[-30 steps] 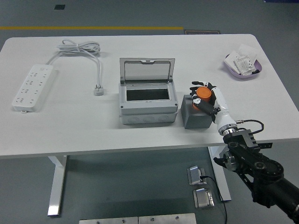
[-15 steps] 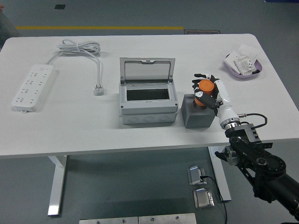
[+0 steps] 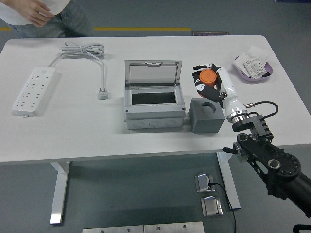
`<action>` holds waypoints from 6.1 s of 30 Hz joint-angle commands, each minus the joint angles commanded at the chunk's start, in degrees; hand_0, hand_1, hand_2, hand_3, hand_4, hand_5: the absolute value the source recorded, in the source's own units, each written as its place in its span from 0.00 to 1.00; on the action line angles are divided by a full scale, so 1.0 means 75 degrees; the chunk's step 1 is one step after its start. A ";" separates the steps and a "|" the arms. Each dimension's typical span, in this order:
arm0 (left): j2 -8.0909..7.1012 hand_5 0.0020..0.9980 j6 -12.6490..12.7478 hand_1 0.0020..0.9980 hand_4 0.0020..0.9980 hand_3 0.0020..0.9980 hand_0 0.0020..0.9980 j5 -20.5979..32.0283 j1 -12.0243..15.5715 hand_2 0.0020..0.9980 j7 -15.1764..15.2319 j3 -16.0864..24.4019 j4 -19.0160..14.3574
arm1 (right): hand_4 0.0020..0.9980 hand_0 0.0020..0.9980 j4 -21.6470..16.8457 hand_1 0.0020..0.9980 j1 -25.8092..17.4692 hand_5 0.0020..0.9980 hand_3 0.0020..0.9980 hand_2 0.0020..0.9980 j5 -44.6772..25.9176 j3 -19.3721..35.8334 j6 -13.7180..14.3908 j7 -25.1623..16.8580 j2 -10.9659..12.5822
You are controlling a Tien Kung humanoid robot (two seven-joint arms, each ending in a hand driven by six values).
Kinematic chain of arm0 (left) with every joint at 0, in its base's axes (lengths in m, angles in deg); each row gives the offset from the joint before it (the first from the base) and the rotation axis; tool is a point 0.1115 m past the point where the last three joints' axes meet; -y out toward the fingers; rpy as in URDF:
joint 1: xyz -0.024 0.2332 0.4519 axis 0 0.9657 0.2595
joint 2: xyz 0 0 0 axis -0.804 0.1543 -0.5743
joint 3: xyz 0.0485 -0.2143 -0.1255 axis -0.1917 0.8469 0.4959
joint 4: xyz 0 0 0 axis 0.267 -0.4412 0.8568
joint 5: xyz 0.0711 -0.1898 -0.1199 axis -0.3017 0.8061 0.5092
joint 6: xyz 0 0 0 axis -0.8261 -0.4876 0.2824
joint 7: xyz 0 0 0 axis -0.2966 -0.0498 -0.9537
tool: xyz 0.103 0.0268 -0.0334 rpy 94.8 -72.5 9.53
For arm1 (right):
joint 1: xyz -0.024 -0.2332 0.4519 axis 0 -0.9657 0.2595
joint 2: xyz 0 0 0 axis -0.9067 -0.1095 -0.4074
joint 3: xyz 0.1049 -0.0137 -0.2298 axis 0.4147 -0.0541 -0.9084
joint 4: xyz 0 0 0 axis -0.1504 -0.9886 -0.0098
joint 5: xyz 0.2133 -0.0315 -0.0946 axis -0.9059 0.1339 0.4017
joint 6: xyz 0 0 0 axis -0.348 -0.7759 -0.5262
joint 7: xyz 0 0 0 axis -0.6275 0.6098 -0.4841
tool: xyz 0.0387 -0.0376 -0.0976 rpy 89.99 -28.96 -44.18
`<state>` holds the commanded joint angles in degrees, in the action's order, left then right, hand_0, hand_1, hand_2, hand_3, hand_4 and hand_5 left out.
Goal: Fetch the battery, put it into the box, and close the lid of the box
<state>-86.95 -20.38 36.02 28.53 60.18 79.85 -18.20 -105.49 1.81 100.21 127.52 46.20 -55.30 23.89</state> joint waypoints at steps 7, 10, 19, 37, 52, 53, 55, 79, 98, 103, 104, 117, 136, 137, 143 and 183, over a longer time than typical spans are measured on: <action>-0.0009 0.06 0.0018 0.69 0.68 0.62 0.63 -0.0016 0.0003 0.63 -0.0006 0.0037 -0.0001 | 0.00 0.14 -0.0185 0.31 0.0637 0.00 0.39 0.50 0.1555 -0.0499 -0.0069 0.0886 0.0068; -0.0016 0.06 0.0023 0.69 0.68 0.62 0.63 -0.0049 0.0004 0.63 -0.0015 0.0069 -0.0002 | 0.00 0.06 -0.0067 0.23 0.1015 0.00 0.35 0.49 0.2214 -0.0849 -0.0187 0.1248 0.0030; -0.0046 0.07 0.0023 0.69 0.68 0.62 0.63 -0.0160 -0.0009 0.63 -0.0047 0.0151 -0.0009 | 0.00 0.04 0.0871 0.19 0.2252 0.00 0.34 0.49 0.3442 -0.2148 -0.0406 0.1770 -0.0296; -0.0052 0.07 -0.0012 0.69 0.68 0.62 0.63 -0.0280 -0.0071 0.63 -0.0075 0.0185 -0.0015 | 0.00 0.10 0.2522 0.23 0.3113 0.00 0.36 0.50 0.2198 -0.3785 -0.0344 0.1409 -0.0976; -0.0051 0.06 -0.0017 0.69 0.68 0.62 0.63 -0.0429 -0.0063 0.63 -0.0108 0.0276 -0.0017 | 0.70 0.86 0.2721 0.78 0.2940 0.46 0.94 0.83 0.1855 -0.3840 -0.0354 0.1333 -0.1149; -0.0052 0.06 -0.0016 0.69 0.68 0.62 0.63 -0.0433 -0.0063 0.63 -0.0109 0.0279 -0.0017 | 0.70 0.86 0.2700 0.78 0.2941 0.46 0.94 0.83 0.1865 -0.3813 -0.0341 0.1336 -0.1141; -0.0054 0.06 -0.0015 0.69 0.68 0.62 0.63 -0.0439 -0.0067 0.63 -0.0107 0.0282 -0.0016 | 0.70 0.86 0.2650 0.78 0.2950 0.46 0.94 0.83 0.1897 -0.3744 -0.0320 0.1346 -0.1117; -0.0024 0.06 0.0016 0.69 0.67 0.62 0.63 -0.0279 0.0003 0.63 -0.0084 0.0206 -0.0021 | 0.85 0.92 0.0560 0.80 0.2529 0.60 0.95 0.83 0.1469 -0.2238 -0.1227 0.1997 0.0033; -0.0087 0.05 -0.0056 0.69 0.67 0.62 0.63 -0.0635 -0.0147 0.63 -0.0169 0.0419 -0.0022 | 0.84 0.73 0.2082 0.66 0.4155 0.62 0.80 0.69 0.0231 -0.3226 -0.1559 0.1627 -0.0175; -0.0103 0.05 -0.0080 0.69 0.67 0.62 0.63 -0.0730 -0.0225 0.63 -0.0175 0.0448 -0.0019 | 0.82 0.73 0.2882 0.66 0.4472 0.60 0.80 0.69 -0.0302 -0.3810 -0.1603 0.1421 -0.0356; -0.0108 0.05 -0.0085 0.69 0.67 0.62 0.63 -0.0751 -0.0239 0.63 -0.0178 0.0457 -0.0019 | 0.82 0.73 0.3042 0.66 0.4525 0.60 0.80 0.69 -0.0411 -0.3920 -0.1613 0.1384 -0.0395; -0.0148 0.05 -0.0106 0.69 0.66 0.62 0.63 -0.0904 -0.0233 0.63 -0.0224 0.0571 -0.0025 | 0.80 0.79 0.3084 0.69 0.4433 0.61 0.80 0.70 -0.0601 -0.4430 -0.1621 0.1337 -0.0406; -0.0168 0.05 -0.0044 0.69 0.66 0.62 0.63 -0.0389 -0.0067 0.63 -0.0106 0.0255 -0.0010 | 0.79 0.80 0.0089 0.69 0.3956 0.61 0.80 0.70 0.0433 -0.4694 -0.1625 0.1964 0.0959; -0.0169 0.05 -0.0042 0.69 0.66 0.62 0.63 -0.0372 -0.0062 0.63 -0.0102 0.0243 -0.0010 | 0.79 0.80 -0.0026 0.69 0.3915 0.61 0.80 0.70 0.0453 -0.4732 -0.1631 0.1982 0.0992; -0.0151 0.05 -0.0028 0.69 0.66 0.62 0.63 -0.0222 -0.0074 0.62 -0.0055 0.0136 -0.0003 | 0.78 0.79 -0.0497 0.69 0.3665 0.61 0.81 0.71 0.0591 -0.4793 -0.1646 0.2081 0.1162; 0.0014 0.05 0.0015 0.69 0.66 0.62 0.63 -0.0053 0.0164 0.62 -0.0090 0.0169 -0.0020 | 0.79 0.76 -0.0839 0.67 0.0022 0.61 0.76 0.68 0.1121 0.1562 -0.0806 0.0467 0.0893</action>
<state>-86.85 -20.27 35.62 29.76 59.51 81.12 -18.35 -111.78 1.97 108.62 139.23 40.16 -51.80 30.59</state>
